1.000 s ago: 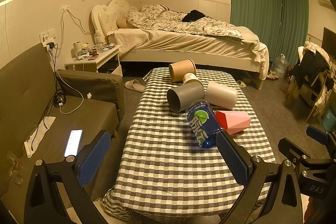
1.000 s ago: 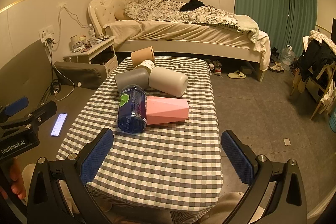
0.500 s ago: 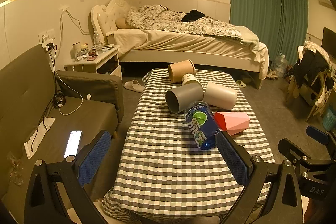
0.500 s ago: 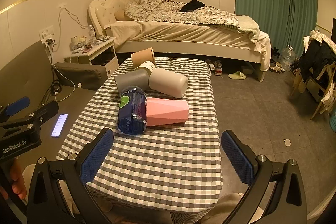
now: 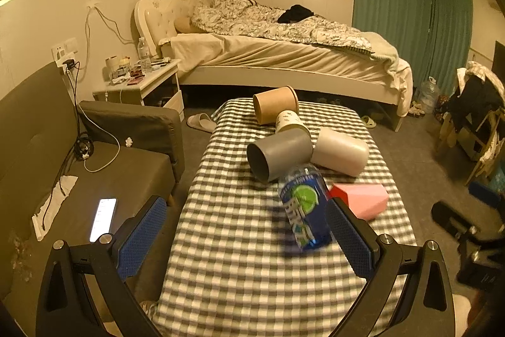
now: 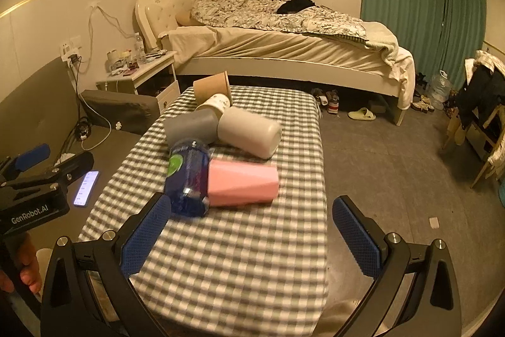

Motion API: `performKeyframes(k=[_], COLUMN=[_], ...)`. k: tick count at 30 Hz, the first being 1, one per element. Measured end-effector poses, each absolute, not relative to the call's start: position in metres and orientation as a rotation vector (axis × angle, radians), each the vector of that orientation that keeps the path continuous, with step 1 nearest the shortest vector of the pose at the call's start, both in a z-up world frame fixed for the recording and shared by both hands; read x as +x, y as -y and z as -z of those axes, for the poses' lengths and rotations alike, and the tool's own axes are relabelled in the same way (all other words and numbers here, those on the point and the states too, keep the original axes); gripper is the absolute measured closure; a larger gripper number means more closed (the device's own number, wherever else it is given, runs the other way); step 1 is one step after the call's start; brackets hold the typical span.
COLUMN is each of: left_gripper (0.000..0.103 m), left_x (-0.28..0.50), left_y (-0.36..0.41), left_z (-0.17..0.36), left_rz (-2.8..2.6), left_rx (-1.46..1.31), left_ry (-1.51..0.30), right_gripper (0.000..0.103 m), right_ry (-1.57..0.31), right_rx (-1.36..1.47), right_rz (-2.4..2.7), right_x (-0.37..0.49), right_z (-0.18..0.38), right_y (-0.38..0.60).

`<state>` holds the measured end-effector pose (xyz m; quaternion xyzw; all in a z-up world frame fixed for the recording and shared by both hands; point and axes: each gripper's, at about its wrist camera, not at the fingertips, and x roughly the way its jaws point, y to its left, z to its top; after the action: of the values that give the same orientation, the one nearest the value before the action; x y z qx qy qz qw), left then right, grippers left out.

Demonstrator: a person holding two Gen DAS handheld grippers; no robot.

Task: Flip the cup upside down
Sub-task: 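Grasp the white cup lying on its side with the right gripper and lift it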

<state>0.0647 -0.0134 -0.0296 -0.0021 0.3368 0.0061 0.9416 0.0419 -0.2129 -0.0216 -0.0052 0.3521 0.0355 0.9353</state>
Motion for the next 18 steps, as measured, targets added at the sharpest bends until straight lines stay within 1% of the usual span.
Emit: performKeyframes(k=[9,14,18], left_gripper=[0.000,0.000,0.000], left_x=[0.141,0.173,0.187], left_y=[0.014,0.007,0.000], left_z=[0.039,0.059,0.077], left_rz=[-0.068,-0.102,-0.118], left_rx=[-0.020,-0.019,-0.023], left_ry=[-0.727,-0.767,-0.801], right_gripper=[0.000,0.000,0.000], right_ry=[-0.736,-0.839,-0.941], right_rx=[-0.102,-0.203,-0.283], right_rz=[-0.174,-0.335,-0.415], right_x=[0.154,0.226,0.266], right_z=[0.020,0.051,0.090], right_y=[0.224,0.213,0.199])
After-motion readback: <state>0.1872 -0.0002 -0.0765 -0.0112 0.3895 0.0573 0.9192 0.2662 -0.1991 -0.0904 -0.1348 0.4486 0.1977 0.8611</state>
